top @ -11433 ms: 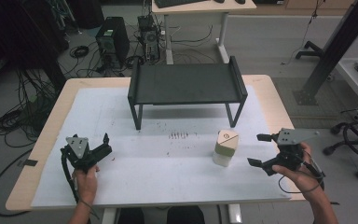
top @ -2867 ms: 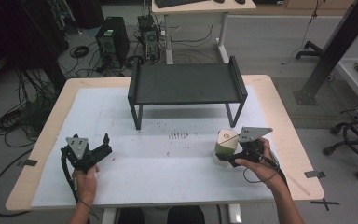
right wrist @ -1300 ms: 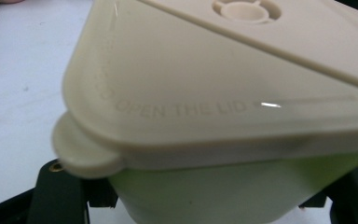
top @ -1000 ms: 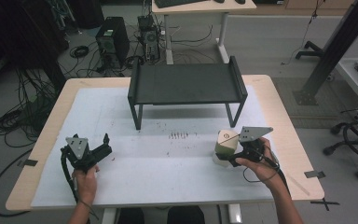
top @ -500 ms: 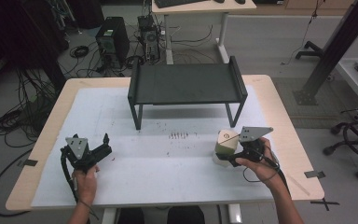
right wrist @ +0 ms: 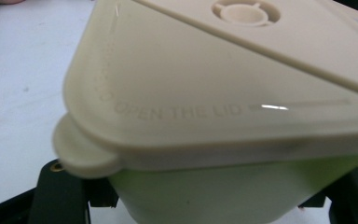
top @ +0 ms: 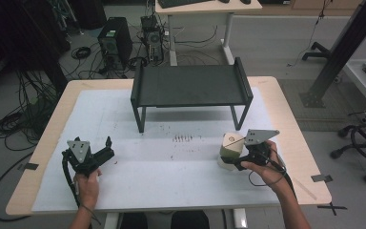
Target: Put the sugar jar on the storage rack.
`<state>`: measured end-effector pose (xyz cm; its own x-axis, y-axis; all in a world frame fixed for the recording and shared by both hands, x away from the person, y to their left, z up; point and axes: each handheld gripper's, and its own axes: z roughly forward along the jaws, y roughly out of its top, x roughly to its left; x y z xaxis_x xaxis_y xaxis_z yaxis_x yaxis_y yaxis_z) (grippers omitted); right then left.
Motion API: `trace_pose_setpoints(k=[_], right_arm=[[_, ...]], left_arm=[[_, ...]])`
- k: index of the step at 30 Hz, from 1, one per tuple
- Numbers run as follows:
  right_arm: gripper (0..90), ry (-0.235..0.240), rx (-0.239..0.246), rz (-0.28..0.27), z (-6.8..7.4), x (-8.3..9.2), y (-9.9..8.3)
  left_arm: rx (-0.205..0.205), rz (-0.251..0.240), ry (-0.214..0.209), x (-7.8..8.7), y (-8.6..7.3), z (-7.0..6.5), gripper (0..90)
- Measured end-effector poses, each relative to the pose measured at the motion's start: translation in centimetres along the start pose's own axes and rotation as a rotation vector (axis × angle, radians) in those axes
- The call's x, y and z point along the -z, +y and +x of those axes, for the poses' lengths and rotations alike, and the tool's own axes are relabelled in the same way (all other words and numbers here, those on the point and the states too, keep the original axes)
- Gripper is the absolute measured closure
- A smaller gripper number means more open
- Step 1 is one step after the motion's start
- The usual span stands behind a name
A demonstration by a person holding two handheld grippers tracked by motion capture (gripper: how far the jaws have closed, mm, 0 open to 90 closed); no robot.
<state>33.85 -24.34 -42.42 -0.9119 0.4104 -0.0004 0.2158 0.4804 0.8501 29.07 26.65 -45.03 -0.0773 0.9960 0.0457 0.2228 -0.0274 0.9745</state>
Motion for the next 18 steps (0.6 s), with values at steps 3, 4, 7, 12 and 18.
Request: trace_pose_setpoints(k=[3,4,7,12,18], right_arm=[[28.0,0.0,0.0,0.001,0.01,0.01,0.01],[28.0,0.0,0.0,0.001,0.02,0.02,0.02],[28.1,0.0,0.003,0.006,0.08,0.06,0.09],[28.1,0.011,0.002,0.011,0.18,0.04,0.24],[28.2,0.01,0.001,0.0,0.2,0.58,0.98]], left_arm=[[0.0,0.001,0.0,0.0,0.0,0.02,0.2],[0.0,0.0,0.0,0.0,0.0,0.01,0.2],[-0.001,0.0,-0.001,0.01,0.0,0.02,0.2],[0.001,0.0,-0.001,0.03,0.0,0.04,0.2],[0.001,-0.002,-0.003,0.04,-0.01,0.05,0.2]])
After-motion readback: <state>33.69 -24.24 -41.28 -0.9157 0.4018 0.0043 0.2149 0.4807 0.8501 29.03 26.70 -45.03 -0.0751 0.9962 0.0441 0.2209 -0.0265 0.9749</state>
